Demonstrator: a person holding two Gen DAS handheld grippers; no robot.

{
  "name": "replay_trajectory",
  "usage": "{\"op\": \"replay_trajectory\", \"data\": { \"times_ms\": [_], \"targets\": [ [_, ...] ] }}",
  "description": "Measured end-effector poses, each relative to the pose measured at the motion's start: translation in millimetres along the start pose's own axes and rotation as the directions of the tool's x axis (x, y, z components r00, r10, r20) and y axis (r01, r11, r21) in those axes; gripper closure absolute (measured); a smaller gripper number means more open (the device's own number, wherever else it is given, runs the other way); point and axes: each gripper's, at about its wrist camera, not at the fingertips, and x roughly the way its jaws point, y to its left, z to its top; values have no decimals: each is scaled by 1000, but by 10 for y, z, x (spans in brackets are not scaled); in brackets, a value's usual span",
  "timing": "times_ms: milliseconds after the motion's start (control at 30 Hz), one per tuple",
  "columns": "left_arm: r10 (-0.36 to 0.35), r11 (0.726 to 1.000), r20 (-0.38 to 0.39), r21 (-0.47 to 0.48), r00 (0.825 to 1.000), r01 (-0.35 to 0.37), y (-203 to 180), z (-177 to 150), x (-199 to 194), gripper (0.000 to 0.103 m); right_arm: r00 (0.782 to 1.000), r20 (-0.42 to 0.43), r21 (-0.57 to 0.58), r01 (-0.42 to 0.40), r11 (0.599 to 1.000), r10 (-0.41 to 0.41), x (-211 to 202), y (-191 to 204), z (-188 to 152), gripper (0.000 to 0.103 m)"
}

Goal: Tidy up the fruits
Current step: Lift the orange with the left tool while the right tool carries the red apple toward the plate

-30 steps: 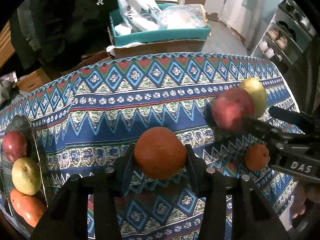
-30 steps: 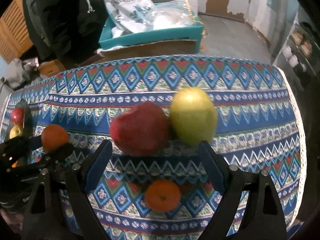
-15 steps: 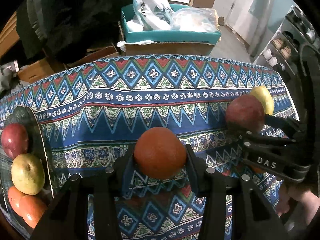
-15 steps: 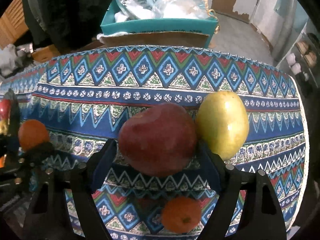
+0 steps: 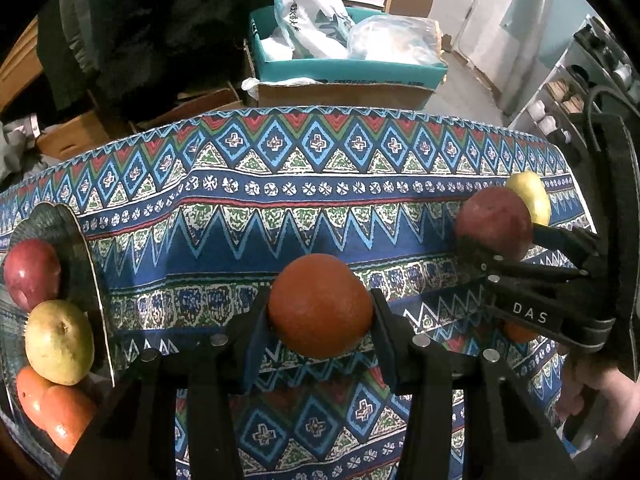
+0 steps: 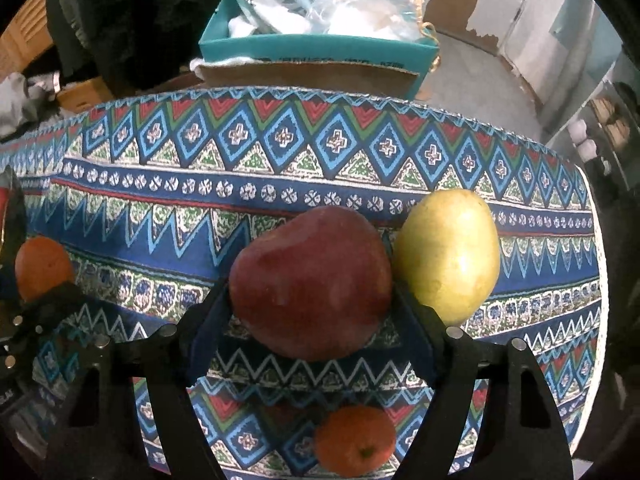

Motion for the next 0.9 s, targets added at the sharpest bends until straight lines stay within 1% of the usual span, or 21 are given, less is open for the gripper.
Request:
{"op": "replay_trajectory", "data": {
  "times_ms": [100, 167, 233, 400, 633, 900],
  "targets": [
    [3, 1000, 2, 5, 1000, -3, -11, -14, -23, 55, 1000, 15, 1, 3, 1000, -3, -9, 13, -31, 26],
    [6, 1000, 6, 5, 1000, -6, -20, -20, -54, 55, 999, 33, 23, -29, 999, 28, -36, -15, -78, 27],
    [7, 1000, 12, 4, 1000, -7, -27, -17, -84, 55, 998, 33, 34, -60, 998, 58, -56, -23, -115, 27],
    [13, 1000, 39, 3, 999, -13, -33, 2, -218, 55, 995, 73, 32, -78, 996, 75, -212, 2, -189, 27],
    [11, 1000, 88, -4, 996, -11, -18, 11, -468, 55, 982, 151, 48, -123, 991, 115, -578, -23, -207, 27],
    [26, 1000, 162, -11, 986, -24, 19, 20, -812, 55, 963, 244, 41, -124, 991, 111, -1053, -42, -149, 27]
  ]
}}
